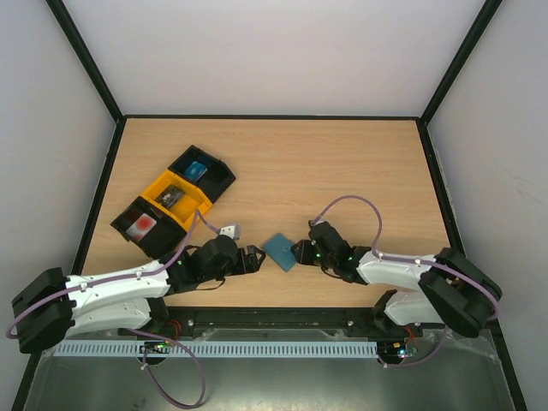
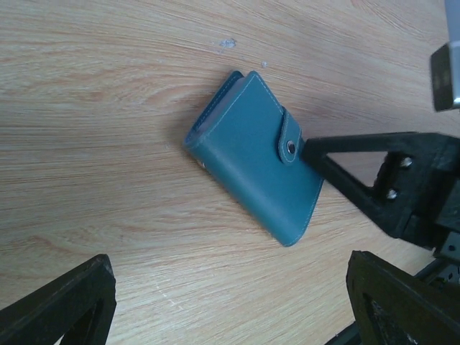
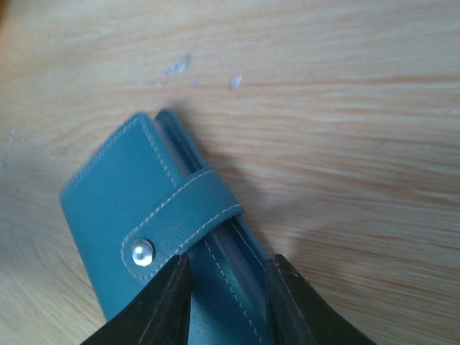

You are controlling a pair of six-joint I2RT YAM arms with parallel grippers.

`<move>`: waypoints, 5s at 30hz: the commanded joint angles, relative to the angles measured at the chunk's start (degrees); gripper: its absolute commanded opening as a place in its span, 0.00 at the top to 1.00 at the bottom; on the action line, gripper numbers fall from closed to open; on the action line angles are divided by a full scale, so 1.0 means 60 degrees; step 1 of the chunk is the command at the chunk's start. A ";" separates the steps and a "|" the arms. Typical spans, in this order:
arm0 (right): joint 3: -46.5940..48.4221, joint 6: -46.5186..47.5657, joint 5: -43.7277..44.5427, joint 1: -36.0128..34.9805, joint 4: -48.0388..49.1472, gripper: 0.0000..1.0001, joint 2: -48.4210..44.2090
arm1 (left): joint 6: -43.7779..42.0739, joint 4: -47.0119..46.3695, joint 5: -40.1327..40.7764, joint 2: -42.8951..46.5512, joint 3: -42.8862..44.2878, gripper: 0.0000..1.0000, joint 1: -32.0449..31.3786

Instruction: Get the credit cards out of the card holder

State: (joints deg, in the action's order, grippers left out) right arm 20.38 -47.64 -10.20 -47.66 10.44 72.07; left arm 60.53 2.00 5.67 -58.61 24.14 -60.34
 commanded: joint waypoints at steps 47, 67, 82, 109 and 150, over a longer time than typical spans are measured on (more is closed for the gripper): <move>0.3560 -0.1401 0.3472 -0.3082 -0.3739 0.72 0.3114 | 0.0647 -0.0777 -0.1851 0.2027 -0.1933 0.19 0.1643; 0.3932 -0.0773 0.4105 -0.3248 -0.3783 0.98 0.3340 | 0.0741 -0.0330 -0.1487 0.1777 -0.1622 0.20 0.1604; 0.2755 -0.0645 0.3305 -0.3248 -0.1749 0.98 0.1172 | 0.0525 -0.0653 -0.1519 0.1097 -0.1256 0.26 0.1460; 0.0708 -0.1772 0.2300 -0.3248 0.1452 0.98 -0.1537 | -0.0494 -0.0716 -0.1725 0.0194 -0.0845 0.21 0.1425; 0.0955 -0.2126 0.2137 -0.3234 -0.1151 0.65 -0.3400 | -0.1573 0.1480 -0.0369 0.0005 0.0891 0.97 0.0713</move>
State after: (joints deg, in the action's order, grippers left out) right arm 24.69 -60.64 7.44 -66.78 -0.36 50.09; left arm 53.10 5.89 -1.43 -57.21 25.26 -54.33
